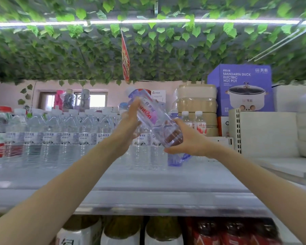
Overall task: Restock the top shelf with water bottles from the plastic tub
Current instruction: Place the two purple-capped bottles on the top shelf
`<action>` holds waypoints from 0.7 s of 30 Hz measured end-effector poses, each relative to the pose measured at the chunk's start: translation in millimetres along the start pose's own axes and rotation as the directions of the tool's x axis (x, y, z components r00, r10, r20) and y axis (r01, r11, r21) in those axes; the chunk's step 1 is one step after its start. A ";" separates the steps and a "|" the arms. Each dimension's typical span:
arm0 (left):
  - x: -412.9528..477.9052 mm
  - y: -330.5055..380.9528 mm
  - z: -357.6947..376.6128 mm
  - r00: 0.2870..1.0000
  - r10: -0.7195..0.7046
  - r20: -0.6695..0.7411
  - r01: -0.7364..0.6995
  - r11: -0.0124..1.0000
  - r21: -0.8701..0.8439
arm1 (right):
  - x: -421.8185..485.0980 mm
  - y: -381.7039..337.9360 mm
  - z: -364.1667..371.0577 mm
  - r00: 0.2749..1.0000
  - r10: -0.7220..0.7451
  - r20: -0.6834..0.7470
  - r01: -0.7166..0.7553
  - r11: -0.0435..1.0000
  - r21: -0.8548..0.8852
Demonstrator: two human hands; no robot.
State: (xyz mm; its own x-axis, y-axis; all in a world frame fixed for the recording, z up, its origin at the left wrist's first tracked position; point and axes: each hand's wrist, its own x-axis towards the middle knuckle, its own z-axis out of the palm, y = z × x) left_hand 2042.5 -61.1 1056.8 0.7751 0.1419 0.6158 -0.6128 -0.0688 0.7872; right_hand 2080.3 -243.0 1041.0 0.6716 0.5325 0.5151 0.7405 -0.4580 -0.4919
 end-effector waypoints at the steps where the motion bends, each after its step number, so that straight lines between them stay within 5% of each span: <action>1: -2.9 -5.0 -3.7 0.998 0.056 0.010 -0.056 0.978 0.201 | 3.8 5.0 0.8 0.998 0.018 -0.054 -0.015 0.998 0.058; 3: -12.8 -19.0 -16.5 0.973 0.205 0.110 -0.228 0.740 0.633 | 15.1 18.8 1.1 0.981 0.086 -0.175 -0.048 0.977 0.208; 5: -25.2 -35.6 -30.5 0.951 0.190 0.243 -0.302 0.422 0.855 | 26.7 32.0 0.2 0.955 0.165 -0.248 -0.071 0.935 0.346; 7: -37.6 -45.0 -39.4 0.950 0.120 0.287 -0.306 0.205 0.930 | 35.1 42.1 -2.1 0.950 0.200 -0.241 -0.065 0.879 0.472; 10: -47.7 -55.7 -42.8 0.935 0.072 0.348 -0.350 0.011 0.937 | 46.9 56.4 -1.8 0.932 0.256 -0.256 -0.063 0.810 0.583; 15: -57.7 -64.6 -41.3 0.919 -0.012 0.393 -0.393 0.021 0.919 | 56.2 82.9 26.8 0.845 0.481 -0.236 -0.273 0.765 0.583; 21: -66.1 -68.7 -33.1 0.919 -0.028 0.394 -0.392 0.062 0.918 | 66.4 100.5 31.4 0.798 0.578 -0.170 -0.522 0.804 0.286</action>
State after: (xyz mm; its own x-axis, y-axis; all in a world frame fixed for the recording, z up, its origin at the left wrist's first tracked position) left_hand 2028.2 -33.1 961.0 0.7897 -0.2566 0.5573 -0.2003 -0.9664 -0.1612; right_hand 2198.4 -231.3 1003.7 0.9686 0.0392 0.2456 0.2373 -0.4419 -0.8651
